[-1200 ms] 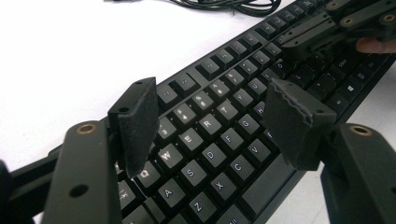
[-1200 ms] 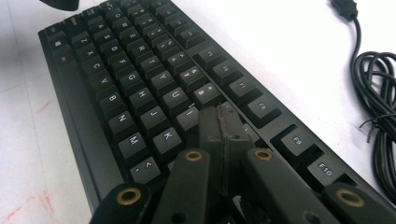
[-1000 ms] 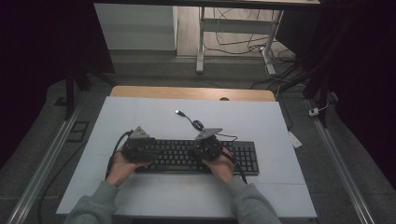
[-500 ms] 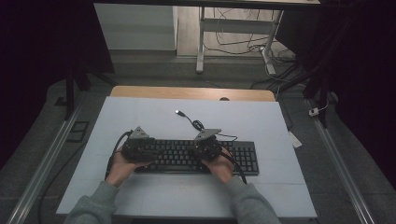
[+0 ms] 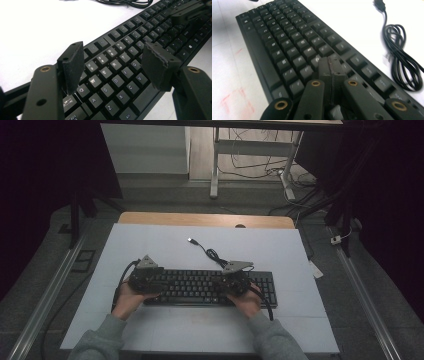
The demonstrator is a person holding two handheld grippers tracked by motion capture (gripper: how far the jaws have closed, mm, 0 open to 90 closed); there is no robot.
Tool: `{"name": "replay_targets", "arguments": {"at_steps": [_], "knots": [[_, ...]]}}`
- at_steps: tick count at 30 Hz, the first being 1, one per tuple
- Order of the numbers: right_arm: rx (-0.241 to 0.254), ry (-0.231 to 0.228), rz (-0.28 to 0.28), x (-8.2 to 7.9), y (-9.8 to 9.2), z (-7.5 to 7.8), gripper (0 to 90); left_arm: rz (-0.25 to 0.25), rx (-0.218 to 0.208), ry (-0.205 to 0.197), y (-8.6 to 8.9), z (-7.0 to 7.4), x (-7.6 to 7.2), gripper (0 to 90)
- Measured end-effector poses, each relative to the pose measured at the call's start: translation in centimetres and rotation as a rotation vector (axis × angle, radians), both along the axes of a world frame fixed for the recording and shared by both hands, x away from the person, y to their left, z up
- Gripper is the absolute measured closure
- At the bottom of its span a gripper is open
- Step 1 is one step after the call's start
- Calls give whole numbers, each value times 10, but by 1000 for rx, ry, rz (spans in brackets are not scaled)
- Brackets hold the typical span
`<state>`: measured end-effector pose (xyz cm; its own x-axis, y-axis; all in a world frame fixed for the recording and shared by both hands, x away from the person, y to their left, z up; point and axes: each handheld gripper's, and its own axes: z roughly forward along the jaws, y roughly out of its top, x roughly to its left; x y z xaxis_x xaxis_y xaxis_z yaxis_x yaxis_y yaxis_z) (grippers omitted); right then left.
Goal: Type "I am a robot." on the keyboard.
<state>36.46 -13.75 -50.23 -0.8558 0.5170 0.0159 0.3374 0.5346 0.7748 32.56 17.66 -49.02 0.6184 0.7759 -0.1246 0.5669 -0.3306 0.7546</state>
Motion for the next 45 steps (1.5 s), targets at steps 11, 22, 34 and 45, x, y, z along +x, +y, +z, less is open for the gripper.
{"name": "replay_targets", "arguments": {"at_steps": [11,22,34,45], "knots": [[25,-2,-29,-20,-38,3,579,-2,7,-4,-1,-1,0,352],[55,-47,-66,-41,-72,5,518,1,9,-8,-2,-1,0,352],[40,-57,-70,-41,-76,3,507,-7,23,-15,-8,-4,1,362],[23,-52,-65,-39,-74,0,503,-75,42,-35,-24,-8,3,671]]}}
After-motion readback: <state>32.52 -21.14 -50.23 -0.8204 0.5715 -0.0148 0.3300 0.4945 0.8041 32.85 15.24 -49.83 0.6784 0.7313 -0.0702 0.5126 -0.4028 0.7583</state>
